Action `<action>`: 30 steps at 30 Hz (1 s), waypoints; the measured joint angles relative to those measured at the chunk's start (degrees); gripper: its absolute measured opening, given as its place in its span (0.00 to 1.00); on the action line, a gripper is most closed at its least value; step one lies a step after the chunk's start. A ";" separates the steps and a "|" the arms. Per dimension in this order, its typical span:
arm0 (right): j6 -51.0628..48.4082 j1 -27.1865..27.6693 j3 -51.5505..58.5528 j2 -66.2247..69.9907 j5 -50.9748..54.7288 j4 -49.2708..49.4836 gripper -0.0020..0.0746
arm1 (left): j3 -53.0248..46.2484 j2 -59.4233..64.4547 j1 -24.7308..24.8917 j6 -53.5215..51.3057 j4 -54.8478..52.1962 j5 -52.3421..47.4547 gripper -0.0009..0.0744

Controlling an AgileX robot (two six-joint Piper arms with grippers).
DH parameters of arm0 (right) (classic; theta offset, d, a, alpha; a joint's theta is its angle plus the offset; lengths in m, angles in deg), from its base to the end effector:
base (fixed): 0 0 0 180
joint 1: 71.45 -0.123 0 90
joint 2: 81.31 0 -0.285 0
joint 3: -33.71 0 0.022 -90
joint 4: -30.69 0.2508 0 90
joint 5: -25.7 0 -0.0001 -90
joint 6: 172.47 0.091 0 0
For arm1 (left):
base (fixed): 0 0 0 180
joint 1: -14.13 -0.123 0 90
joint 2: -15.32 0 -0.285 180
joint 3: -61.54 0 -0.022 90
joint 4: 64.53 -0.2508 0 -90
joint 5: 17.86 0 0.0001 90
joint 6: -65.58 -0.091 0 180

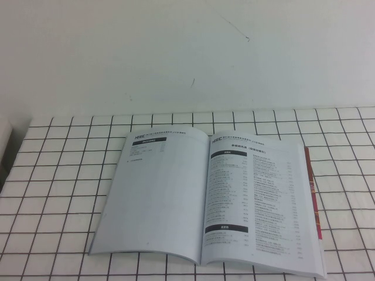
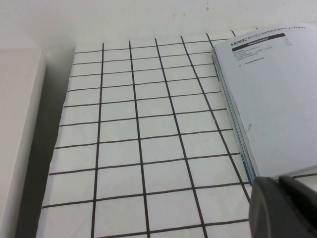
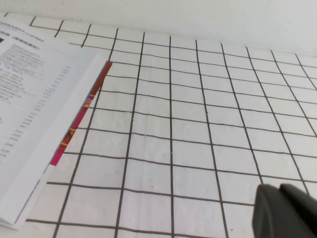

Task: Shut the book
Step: 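Close the open booklet and leave it lying on the table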

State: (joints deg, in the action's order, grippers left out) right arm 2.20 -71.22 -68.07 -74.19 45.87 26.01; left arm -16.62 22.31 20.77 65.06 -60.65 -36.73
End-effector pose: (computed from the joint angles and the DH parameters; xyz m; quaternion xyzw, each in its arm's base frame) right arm 0.0530 -0.0028 0.1763 -0.0574 0.7936 -0.0637 0.6023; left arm 0.0528 -0.0082 0.1787 0.0307 0.7873 -0.0611 0.6128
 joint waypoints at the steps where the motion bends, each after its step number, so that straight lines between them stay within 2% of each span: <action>1: 0.00 0.00 0.00 0.00 0.00 0.00 0.02 | 0.00 0.00 0.00 0.00 0.00 0.00 0.01; 22: 0.00 0.00 0.13 0.00 -0.83 0.00 0.02 | 0.00 0.00 0.00 -0.22 -0.12 0.00 0.01; 27: 0.00 0.00 0.66 0.00 -9.10 0.00 0.02 | -0.37 0.00 0.00 -0.22 -0.78 5.05 0.01; 30: 0.00 0.00 0.66 0.00 -21.16 0.00 0.02 | -0.37 0.00 0.00 -0.22 -1.12 14.73 0.01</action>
State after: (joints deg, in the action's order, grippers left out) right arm 2.20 -71.22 -67.41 -74.19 24.71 26.01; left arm -16.99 22.31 20.77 64.84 -61.77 -22.00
